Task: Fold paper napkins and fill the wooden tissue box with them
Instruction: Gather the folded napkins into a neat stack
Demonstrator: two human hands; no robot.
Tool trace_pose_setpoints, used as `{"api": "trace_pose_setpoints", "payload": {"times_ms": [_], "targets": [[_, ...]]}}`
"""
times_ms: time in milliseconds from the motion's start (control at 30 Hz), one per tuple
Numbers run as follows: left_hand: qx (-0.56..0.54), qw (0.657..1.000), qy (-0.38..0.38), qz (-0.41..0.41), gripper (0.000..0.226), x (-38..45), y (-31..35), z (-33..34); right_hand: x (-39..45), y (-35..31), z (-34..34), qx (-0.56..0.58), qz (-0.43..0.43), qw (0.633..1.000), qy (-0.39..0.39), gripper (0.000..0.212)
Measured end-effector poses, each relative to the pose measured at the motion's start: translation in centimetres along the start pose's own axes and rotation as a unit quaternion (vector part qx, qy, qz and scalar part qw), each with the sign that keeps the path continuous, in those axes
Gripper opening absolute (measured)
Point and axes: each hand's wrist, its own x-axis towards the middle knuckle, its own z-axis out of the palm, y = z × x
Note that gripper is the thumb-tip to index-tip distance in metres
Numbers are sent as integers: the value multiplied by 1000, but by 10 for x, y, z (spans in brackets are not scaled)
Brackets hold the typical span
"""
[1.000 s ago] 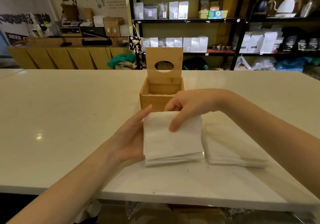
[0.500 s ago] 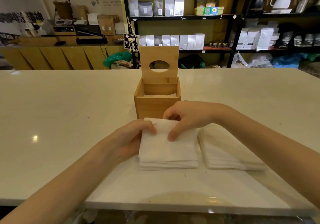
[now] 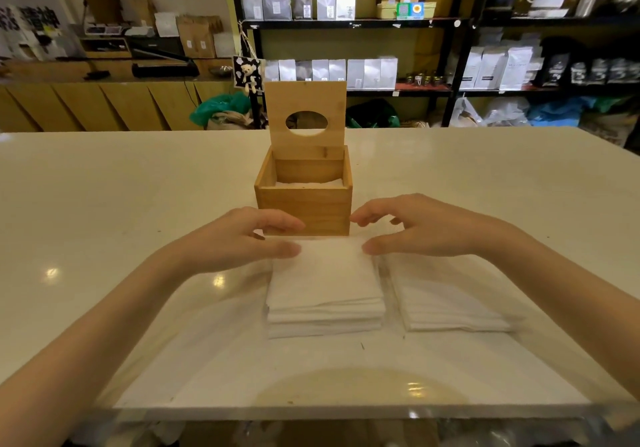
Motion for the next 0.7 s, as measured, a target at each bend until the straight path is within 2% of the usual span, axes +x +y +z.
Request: {"api": "trace_pose_setpoints", "payload": {"times_ms": [100,200,267,333,533,633,700], "targets": [[40,997,-62,0,51,-1,2,-2,-11,2,4,-2,-4,1000,14,54],[71,995,2,69,59,-11,8,5,-27,4,9,-22,-27,996,77,40],[97,984,50,140,57,-20,18,16,-41,10,11,-40,-40,992,115,26],[129,970,69,193,57,-25,32,30,-56,18,11,-39,-32,990,129,23],[199,943,31,266,71,-4,72,72,-96,41,16,-66,26,991,110,61],[254,929,-4,269,77,14,82,89,-114,50,23,-68,40,991,107,81],[300,914,-21,272,77,22,85,99,-123,52,28,-84,35,990,104,85]]}}
